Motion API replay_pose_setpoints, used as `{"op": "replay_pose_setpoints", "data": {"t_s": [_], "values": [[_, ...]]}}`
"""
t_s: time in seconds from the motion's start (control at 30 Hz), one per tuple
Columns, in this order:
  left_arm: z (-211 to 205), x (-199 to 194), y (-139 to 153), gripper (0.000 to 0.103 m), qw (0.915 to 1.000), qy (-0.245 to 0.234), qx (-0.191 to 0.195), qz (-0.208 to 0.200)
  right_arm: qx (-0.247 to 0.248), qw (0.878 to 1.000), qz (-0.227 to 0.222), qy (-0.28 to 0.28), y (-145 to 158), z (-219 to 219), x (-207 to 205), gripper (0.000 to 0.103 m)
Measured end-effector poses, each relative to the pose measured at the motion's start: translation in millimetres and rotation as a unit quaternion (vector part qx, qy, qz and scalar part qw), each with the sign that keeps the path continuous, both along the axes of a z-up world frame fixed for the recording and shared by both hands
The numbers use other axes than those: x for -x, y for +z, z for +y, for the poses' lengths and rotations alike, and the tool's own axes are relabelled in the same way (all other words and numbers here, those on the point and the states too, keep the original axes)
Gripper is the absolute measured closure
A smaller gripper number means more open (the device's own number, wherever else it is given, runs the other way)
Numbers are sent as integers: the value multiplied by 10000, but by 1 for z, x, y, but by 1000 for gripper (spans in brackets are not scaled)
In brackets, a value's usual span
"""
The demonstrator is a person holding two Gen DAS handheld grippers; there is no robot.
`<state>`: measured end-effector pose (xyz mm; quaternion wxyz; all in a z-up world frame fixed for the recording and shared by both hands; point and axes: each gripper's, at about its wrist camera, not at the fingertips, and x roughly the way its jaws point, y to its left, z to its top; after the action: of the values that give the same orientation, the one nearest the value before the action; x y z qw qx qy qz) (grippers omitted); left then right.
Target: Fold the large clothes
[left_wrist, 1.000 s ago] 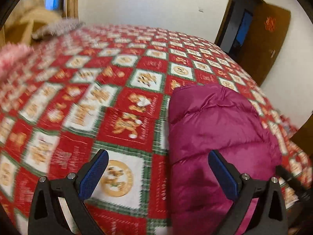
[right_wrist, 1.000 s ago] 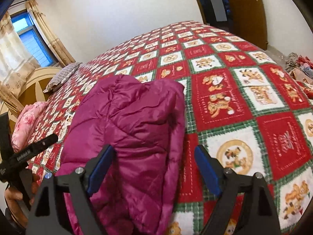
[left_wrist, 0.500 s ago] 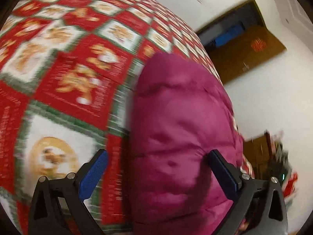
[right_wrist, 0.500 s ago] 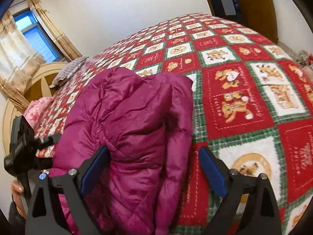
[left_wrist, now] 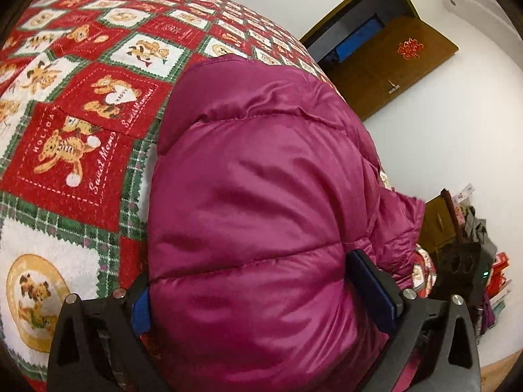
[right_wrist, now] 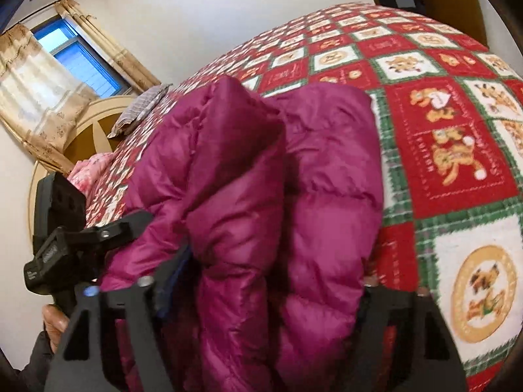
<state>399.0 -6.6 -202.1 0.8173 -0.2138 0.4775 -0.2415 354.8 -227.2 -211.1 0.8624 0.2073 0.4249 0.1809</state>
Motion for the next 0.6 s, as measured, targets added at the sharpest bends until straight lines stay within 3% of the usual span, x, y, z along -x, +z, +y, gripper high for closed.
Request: {"op": "replay_pose_setpoints", "data": {"t_s": [0.07,0.27,0.6], "values": [[-3,5,-1,12,9999,-24,-133,-66,48,10000,34,35,2,6,3,49],[-7,17,7,24,9993,-94,-327,-155,480,9988,-2,24,17,24,20,64],[-6,48,17,32,9992,-241,-99,-308,1241,9916,-265,-246,43,40,62,70]]}}
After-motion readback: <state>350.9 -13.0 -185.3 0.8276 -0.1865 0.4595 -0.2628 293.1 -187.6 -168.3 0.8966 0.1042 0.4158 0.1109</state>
